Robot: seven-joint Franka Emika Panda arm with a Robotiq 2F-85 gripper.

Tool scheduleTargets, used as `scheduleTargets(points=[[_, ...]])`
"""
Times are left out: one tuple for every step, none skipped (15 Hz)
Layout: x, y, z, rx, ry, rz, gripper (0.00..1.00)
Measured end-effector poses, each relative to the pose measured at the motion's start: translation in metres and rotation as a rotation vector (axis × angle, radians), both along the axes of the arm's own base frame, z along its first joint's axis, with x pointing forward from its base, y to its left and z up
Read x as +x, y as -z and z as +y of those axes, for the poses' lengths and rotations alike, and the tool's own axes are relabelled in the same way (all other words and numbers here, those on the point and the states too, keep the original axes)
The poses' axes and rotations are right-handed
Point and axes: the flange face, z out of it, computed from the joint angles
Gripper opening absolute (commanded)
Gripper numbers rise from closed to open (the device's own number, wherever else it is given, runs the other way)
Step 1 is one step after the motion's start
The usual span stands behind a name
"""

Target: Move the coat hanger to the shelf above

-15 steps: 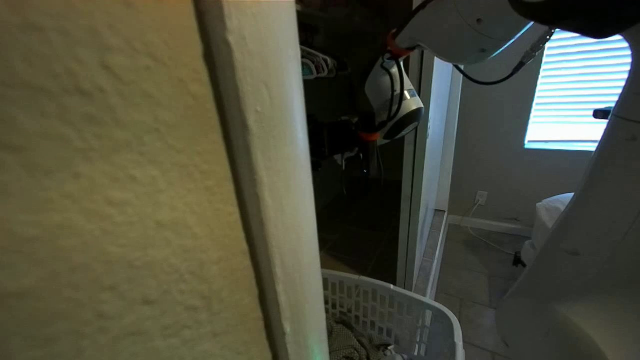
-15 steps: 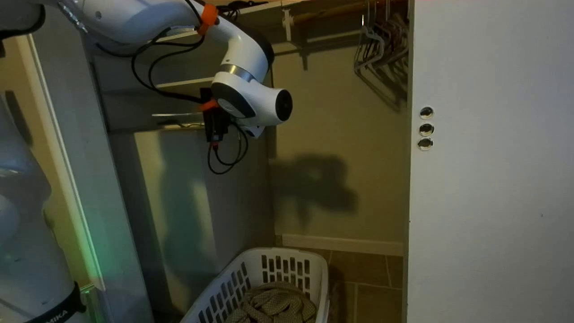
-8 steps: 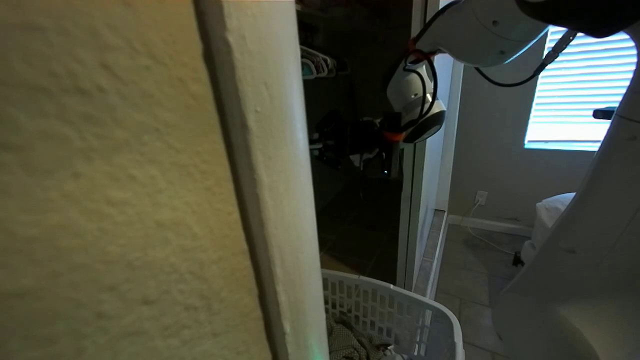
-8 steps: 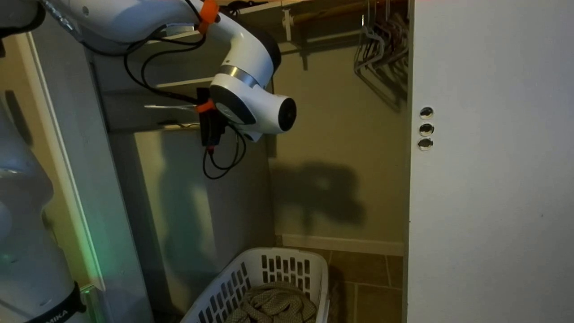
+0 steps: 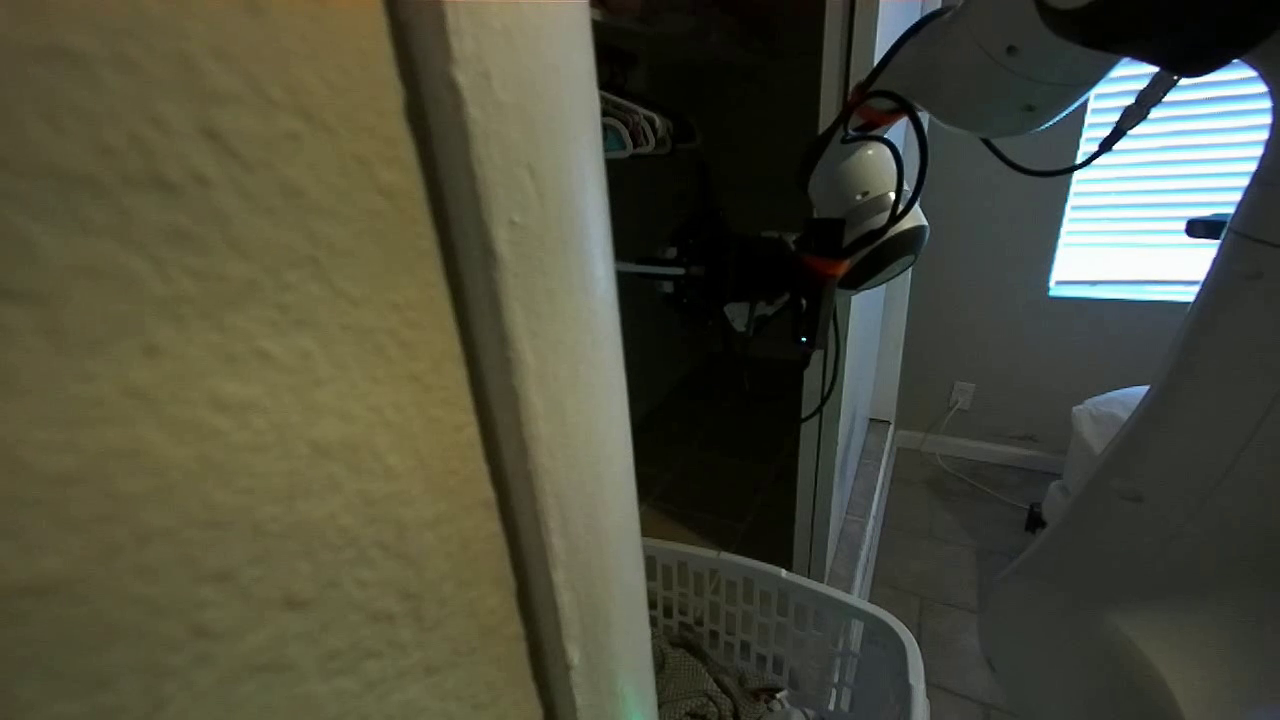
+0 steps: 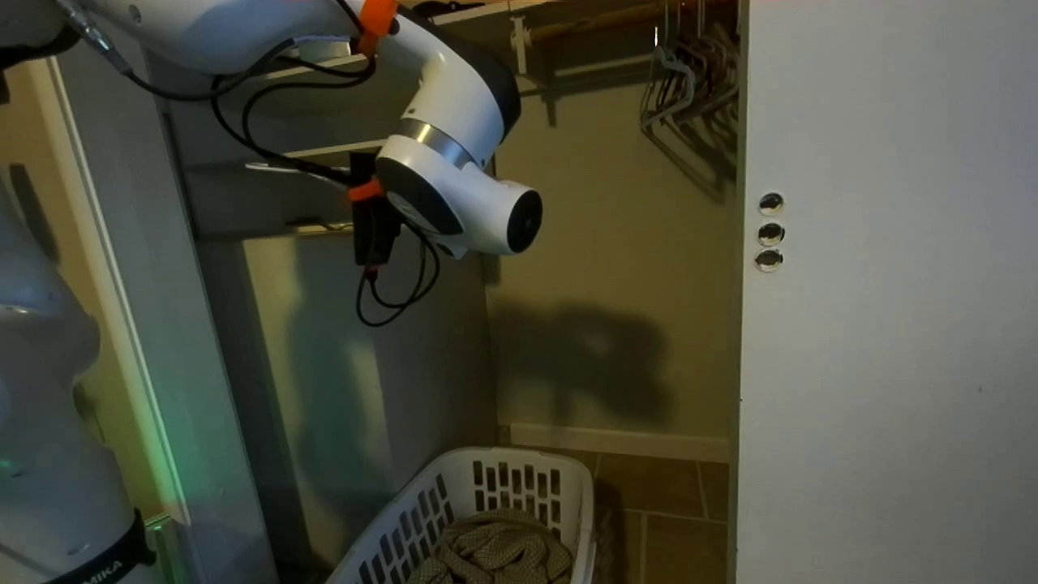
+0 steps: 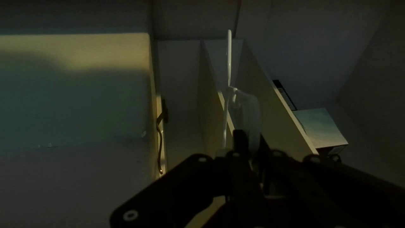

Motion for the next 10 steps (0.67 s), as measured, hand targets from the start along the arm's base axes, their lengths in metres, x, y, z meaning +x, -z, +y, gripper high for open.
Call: scheduleTargets(points=[[-0.0024, 0.0005, -0.002, 0.011, -0.003, 0.002, 0.02], [-0.0041, 0.0002, -0.0037, 0.021, -0.006, 0.002, 0.02], [-0.006, -0.0007, -0.005, 0.031, -0.013, 0.001, 0.02], [-0.0076, -0.0019, -0.0054, 0.041, -0.02, -0.003, 0.02], [-0.009, -0.0032, -0.0053, 0.05, -0.029, -0.007, 0.02], [-0.01, -0.0041, -0.0048, 0.057, -0.036, -0.011, 0.02], [-0.0106, -0.0047, -0.0044, 0.062, -0.041, -0.015, 0.02], [-0.011, -0.005, -0.0042, 0.064, -0.043, -0.016, 0.02], [-0.011, -0.005, -0.0042, 0.064, -0.043, -0.017, 0.02], [-0.0112, -0.0048, -0.0043, 0.063, -0.044, -0.018, 0.02]])
